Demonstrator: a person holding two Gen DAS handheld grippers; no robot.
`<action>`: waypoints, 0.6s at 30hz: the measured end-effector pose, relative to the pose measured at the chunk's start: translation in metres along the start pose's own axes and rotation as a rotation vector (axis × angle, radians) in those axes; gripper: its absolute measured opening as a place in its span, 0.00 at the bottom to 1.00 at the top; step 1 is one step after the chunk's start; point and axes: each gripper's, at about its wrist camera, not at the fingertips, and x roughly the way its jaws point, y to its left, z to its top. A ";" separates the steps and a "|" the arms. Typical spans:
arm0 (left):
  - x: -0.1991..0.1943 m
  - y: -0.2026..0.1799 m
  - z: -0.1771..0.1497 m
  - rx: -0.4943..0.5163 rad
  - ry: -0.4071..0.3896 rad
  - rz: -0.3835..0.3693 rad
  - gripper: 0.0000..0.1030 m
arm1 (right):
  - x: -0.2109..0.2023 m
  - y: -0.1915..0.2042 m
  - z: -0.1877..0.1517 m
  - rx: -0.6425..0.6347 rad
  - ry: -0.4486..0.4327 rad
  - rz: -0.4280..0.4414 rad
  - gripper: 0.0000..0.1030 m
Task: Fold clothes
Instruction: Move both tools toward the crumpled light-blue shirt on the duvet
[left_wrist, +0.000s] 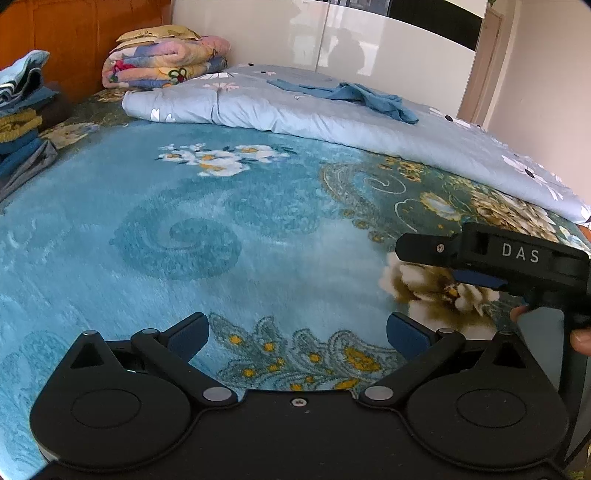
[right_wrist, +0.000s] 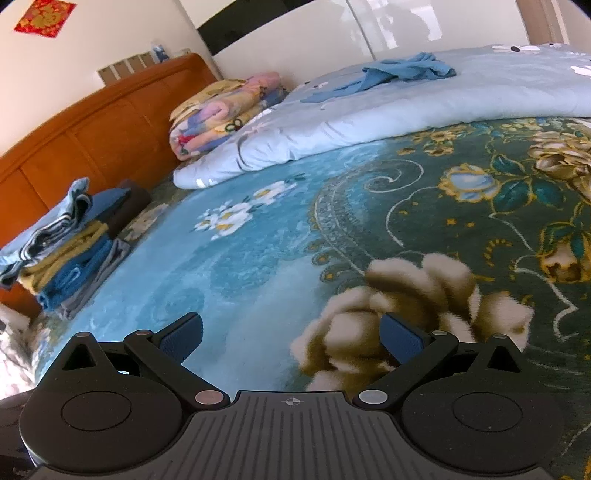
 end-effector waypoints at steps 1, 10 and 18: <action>0.001 0.000 0.000 0.003 -0.001 0.002 0.99 | 0.001 0.000 0.000 0.001 0.003 -0.003 1.00; 0.012 0.000 0.004 0.032 -0.017 0.020 0.99 | 0.002 -0.005 0.002 -0.001 0.006 -0.013 1.00; 0.031 0.000 0.027 0.057 -0.035 -0.001 0.99 | 0.016 -0.006 0.015 0.020 0.056 -0.025 1.00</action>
